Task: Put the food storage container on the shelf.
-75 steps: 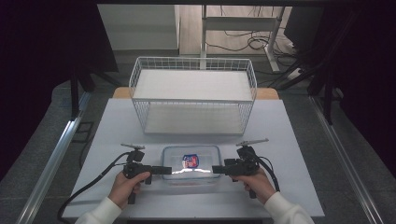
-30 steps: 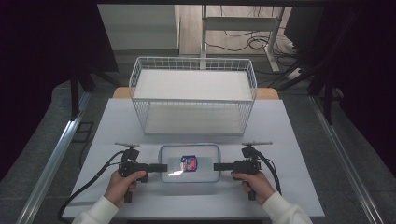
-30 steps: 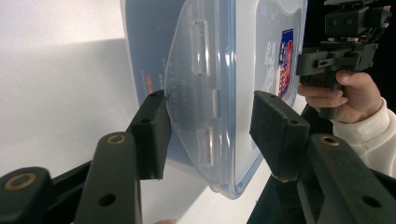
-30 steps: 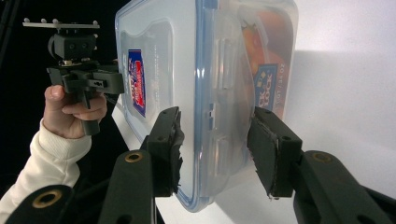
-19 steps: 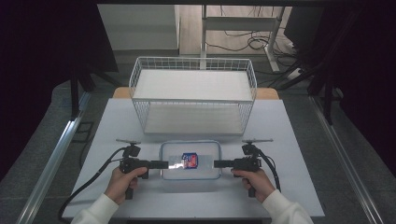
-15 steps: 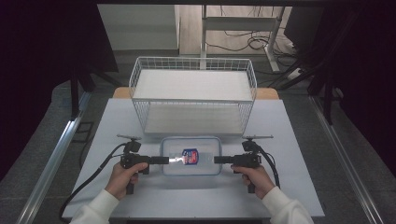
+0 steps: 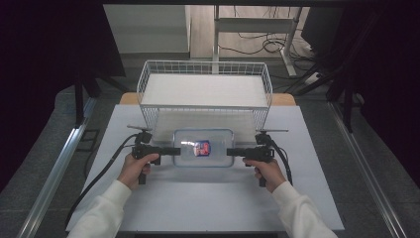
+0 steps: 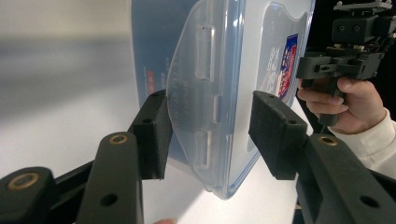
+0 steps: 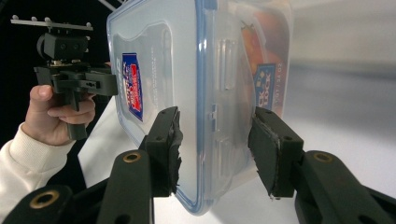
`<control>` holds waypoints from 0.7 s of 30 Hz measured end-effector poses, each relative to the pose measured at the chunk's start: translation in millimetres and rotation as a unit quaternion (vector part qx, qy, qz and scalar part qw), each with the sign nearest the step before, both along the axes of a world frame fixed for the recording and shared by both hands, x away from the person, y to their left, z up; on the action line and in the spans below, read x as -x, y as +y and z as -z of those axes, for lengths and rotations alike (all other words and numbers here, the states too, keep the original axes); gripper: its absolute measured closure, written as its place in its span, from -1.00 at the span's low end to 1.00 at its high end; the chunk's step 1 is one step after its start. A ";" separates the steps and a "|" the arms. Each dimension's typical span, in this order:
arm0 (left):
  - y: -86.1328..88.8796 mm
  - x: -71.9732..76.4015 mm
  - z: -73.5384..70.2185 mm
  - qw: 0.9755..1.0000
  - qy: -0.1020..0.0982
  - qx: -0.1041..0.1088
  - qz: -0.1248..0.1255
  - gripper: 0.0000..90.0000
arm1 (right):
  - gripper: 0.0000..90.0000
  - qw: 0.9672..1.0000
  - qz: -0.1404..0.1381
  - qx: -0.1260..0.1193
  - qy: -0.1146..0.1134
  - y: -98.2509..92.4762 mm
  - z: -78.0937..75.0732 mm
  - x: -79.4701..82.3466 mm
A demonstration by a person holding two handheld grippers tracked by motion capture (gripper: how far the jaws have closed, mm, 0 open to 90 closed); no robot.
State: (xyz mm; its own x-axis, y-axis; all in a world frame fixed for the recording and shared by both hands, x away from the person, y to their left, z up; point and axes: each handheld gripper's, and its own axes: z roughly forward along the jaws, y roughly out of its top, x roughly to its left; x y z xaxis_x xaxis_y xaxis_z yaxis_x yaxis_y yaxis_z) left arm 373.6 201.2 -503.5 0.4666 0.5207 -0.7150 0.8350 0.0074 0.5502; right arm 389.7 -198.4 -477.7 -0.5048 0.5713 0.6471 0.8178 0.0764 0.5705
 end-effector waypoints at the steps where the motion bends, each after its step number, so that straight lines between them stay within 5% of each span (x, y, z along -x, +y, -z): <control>1: 0.2 -3.4 -0.1 1.000 -0.004 0.001 -0.002 0.11 | 0.20 1.000 0.002 0.001 -0.003 0.5 -0.8 -2.9; 10: -6.2 -19.9 10.5 1.000 -0.019 0.002 -0.018 0.11 | 0.18 1.000 0.017 0.005 -0.025 -0.6 5.1 -24.1; 21: -10.3 -24.3 18.4 0.999 -0.010 0.001 -0.032 0.11 | 0.17 0.999 0.033 -0.008 0.001 -4.9 21.9 -35.8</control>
State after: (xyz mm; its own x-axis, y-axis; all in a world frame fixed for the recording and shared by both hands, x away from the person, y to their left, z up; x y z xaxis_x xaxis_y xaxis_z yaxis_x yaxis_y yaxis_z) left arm 397.9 190.9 -521.9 0.4474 0.5487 -0.7062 0.8211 0.0611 0.5676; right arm 425.5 -203.3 -499.6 -0.4639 0.5934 0.6578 0.8224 0.0124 0.5688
